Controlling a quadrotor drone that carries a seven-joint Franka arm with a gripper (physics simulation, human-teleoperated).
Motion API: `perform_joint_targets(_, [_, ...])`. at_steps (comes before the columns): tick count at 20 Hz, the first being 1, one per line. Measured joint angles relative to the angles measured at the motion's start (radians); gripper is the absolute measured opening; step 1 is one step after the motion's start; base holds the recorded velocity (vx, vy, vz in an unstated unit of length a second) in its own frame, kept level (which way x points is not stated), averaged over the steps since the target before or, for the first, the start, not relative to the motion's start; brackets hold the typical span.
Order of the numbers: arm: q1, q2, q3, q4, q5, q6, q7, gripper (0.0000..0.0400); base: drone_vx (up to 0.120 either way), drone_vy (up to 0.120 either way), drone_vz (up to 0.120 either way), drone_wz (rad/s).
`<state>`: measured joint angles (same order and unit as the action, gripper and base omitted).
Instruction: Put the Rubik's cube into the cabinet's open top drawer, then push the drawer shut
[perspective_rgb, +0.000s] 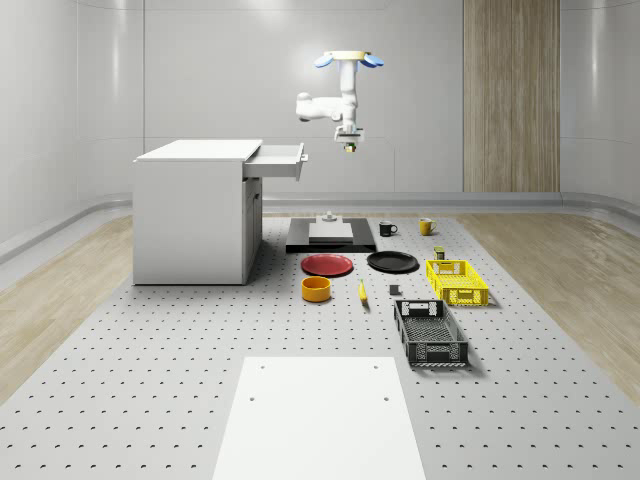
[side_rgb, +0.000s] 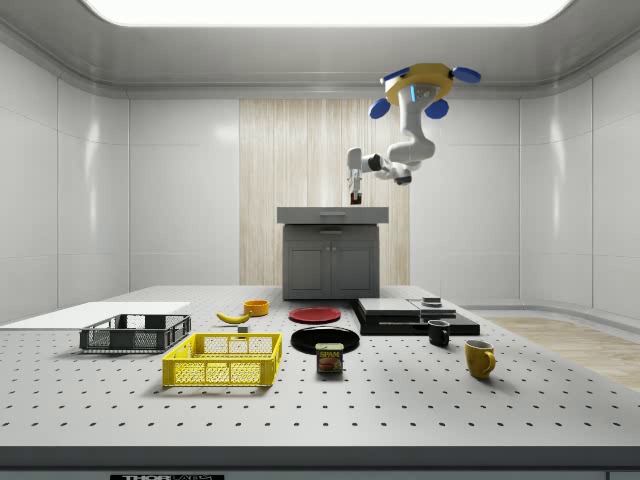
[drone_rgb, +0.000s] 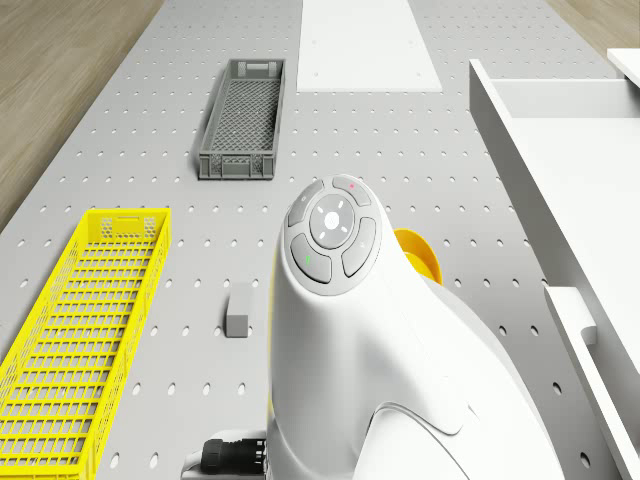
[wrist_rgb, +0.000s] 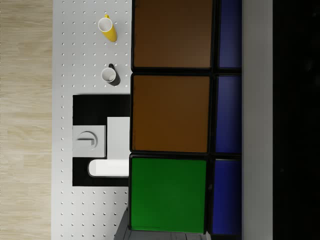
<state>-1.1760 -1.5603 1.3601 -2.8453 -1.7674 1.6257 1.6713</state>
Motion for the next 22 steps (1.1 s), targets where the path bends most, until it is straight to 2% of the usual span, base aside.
perform_joint_targets(3, [0.0, -0.002, 0.0, 0.0, 0.001, 0.002, 0.0, 0.032, 0.0, -0.12, 0.12, 0.0])
perform_joint_targets(22, [-0.003, -0.013, 0.002, 0.001, 0.005, 0.012, 0.002, 0.032, 0.0, -0.12, 0.0, 0.0])
